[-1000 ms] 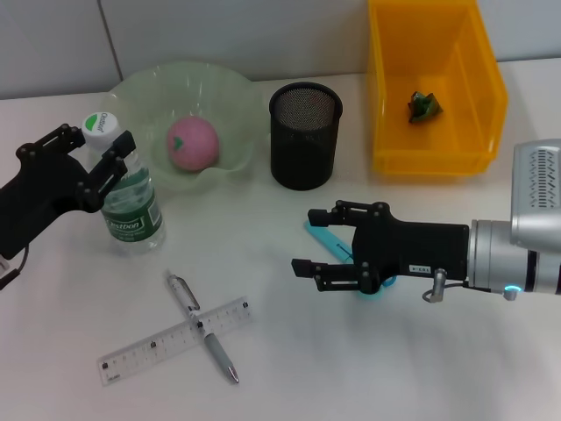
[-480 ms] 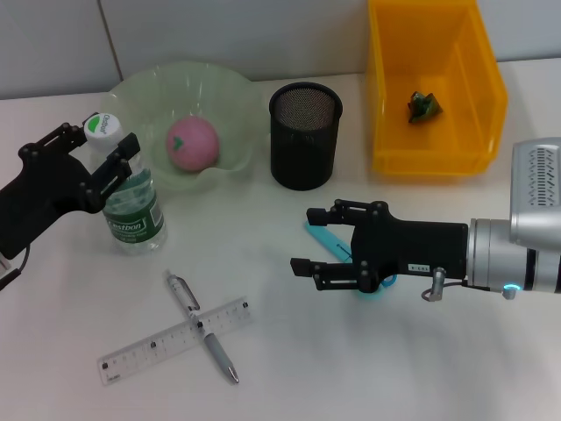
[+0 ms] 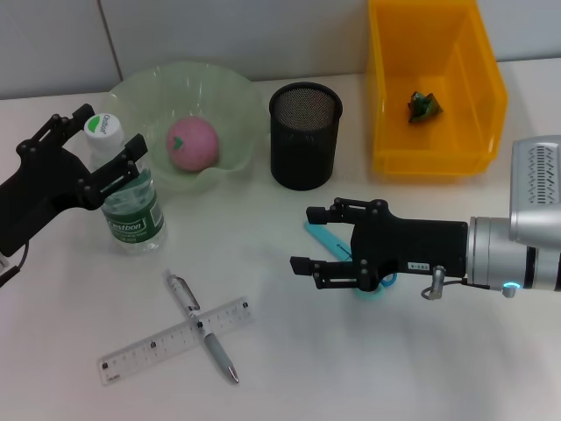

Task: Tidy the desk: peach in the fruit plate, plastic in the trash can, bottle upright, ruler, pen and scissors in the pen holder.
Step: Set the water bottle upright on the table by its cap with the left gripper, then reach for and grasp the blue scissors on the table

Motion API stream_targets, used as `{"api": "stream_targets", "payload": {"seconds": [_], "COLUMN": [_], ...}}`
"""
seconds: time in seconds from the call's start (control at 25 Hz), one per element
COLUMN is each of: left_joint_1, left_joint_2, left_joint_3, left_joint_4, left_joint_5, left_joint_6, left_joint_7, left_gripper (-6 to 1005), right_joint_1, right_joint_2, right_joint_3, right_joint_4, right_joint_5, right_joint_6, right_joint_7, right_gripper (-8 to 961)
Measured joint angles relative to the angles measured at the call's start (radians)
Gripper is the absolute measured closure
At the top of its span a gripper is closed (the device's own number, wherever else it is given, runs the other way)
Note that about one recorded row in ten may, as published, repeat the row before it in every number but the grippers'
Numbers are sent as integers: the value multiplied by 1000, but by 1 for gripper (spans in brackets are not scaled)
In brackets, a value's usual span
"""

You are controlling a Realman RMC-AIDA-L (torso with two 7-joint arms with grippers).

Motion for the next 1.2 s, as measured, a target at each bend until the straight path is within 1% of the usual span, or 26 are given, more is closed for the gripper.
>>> {"api": "stream_targets", "payload": {"seconds": [0.28, 0.48, 0.64, 0.68, 0.72, 0.8, 0.84, 0.88, 0.96, 1.04, 1.08, 1.12, 1.2], "left_joint_1": [0, 14, 61, 87, 87, 112, 112, 142, 161, 181, 196, 196, 203], "left_joint_2": [0, 4, 6, 7, 7, 10, 10, 11, 11, 12, 15, 15, 18], "left_joint_3": [0, -12, -71, -96, -96, -109, -109, -105, -95, -62, -1, -1, 69], "left_joint_4": [0, 14, 54, 70, 70, 89, 89, 121, 145, 176, 212, 212, 260], "left_joint_5": [-1, -2, -13, -21, -21, -25, -25, -25, -22, -14, 1, 1, 32], "left_joint_6": [6, 55, 171, 235, 235, 294, 294, 354, 388, 425, 444, 444, 447], "left_joint_7": [-2, -37, -124, -173, -173, -228, -228, -286, -322, -363, -394, -394, -425], "left_gripper": [165, 166, 166, 166, 166, 166, 167, 167, 167, 167, 167, 167, 168], "right_joint_1": [0, -3, -10, -12, -13, -14, -14, -15, -17, -21, -25, -25, -27], "right_joint_2": [0, 0, -1, -2, -2, -2, -2, -2, -1, -1, 0, 0, 0], "right_joint_3": [0, 0, 0, 0, 0, 1, 1, 2, 3, 3, 4, 4, 4], "right_joint_4": [0, -1, -1, 0, 0, 0, 0, 0, 2, 2, 4, 4, 11], "right_joint_5": [0, 12, 52, 72, 79, 87, 93, 110, 138, 155, 179, 179, 197], "right_joint_6": [0, 0, -3, -3, -3, -3, -4, -4, -4, -4, -4, -4, -5], "right_joint_7": [0, 0, -2, -4, -5, -5, -5, -5, -4, -5, -5, -5, -2], "right_gripper": [184, 185, 184, 184, 184, 185, 185, 185, 185, 185, 185, 185, 184]}}
